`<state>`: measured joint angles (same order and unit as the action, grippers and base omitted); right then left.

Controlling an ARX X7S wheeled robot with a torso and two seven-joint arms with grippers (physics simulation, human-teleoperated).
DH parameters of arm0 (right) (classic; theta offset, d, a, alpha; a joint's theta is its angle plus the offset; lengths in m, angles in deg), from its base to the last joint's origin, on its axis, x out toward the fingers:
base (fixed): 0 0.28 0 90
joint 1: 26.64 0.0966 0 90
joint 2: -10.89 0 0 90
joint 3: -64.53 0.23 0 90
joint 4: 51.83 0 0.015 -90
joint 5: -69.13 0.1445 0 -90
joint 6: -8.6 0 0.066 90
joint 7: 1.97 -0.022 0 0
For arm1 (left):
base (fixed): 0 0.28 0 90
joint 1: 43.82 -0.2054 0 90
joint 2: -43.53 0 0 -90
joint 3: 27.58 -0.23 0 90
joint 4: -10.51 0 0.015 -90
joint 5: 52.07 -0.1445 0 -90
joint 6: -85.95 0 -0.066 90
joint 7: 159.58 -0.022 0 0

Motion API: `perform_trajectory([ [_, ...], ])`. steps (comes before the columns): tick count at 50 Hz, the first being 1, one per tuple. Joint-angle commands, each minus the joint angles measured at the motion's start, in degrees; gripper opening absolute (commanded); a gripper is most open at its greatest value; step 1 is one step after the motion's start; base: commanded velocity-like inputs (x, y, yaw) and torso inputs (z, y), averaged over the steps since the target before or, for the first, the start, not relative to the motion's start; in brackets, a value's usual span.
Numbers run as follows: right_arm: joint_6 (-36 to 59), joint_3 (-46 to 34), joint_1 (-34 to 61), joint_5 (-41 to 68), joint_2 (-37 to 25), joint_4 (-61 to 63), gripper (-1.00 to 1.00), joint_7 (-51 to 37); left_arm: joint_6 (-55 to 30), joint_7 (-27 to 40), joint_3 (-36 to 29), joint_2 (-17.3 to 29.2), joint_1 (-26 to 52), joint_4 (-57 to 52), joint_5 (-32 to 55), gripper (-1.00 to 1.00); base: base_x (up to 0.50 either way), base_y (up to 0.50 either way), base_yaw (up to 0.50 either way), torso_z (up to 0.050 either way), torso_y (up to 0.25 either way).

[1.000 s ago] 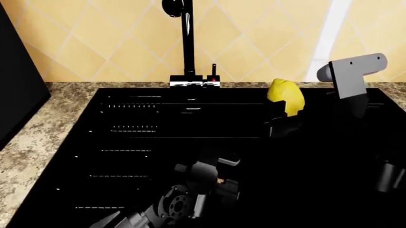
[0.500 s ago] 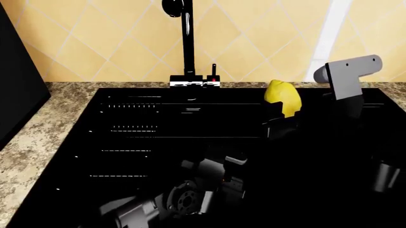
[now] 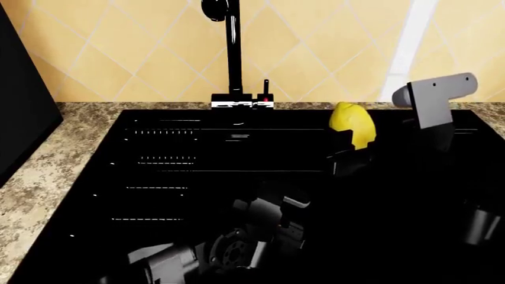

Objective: Pick the vegetables from the sink and place them on the cutting board.

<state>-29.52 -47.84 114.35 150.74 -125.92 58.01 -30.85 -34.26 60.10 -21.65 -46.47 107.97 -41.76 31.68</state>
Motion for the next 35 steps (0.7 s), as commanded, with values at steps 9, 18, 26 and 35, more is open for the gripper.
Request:
perform_trajectory([
  [9, -0.3, -0.2, 0.0, -1.1, 0.2, 0.6, -1.00, 0.7, 7.2, 9.4, -2.7, 9.3, -1.0, -17.9, 3.1, -1.00, 0.00, 0.00, 0.00, 0.000, 0.000],
  [18, -0.8, 0.4, -0.9, -0.5, -0.7, 1.6, -1.00, 0.4, 8.1, 16.4, -0.7, 13.7, -0.4, -33.8, 4.2, -1.00, 0.00, 0.00, 0.00, 0.000, 0.000],
  [26, -1.1, 1.0, -0.6, 0.3, -0.8, 3.5, -1.00, -0.2, 8.5, 19.6, 1.2, 17.6, 1.3, -44.2, 4.9, -1.00, 0.00, 0.00, 0.00, 0.000, 0.000],
  [35, -2.4, 3.3, -0.2, 2.1, -1.8, 6.6, -1.00, -2.1, 9.1, 20.0, 3.9, 21.8, 4.1, -50.4, 5.6, -1.00, 0.00, 0.00, 0.00, 0.000, 0.000],
])
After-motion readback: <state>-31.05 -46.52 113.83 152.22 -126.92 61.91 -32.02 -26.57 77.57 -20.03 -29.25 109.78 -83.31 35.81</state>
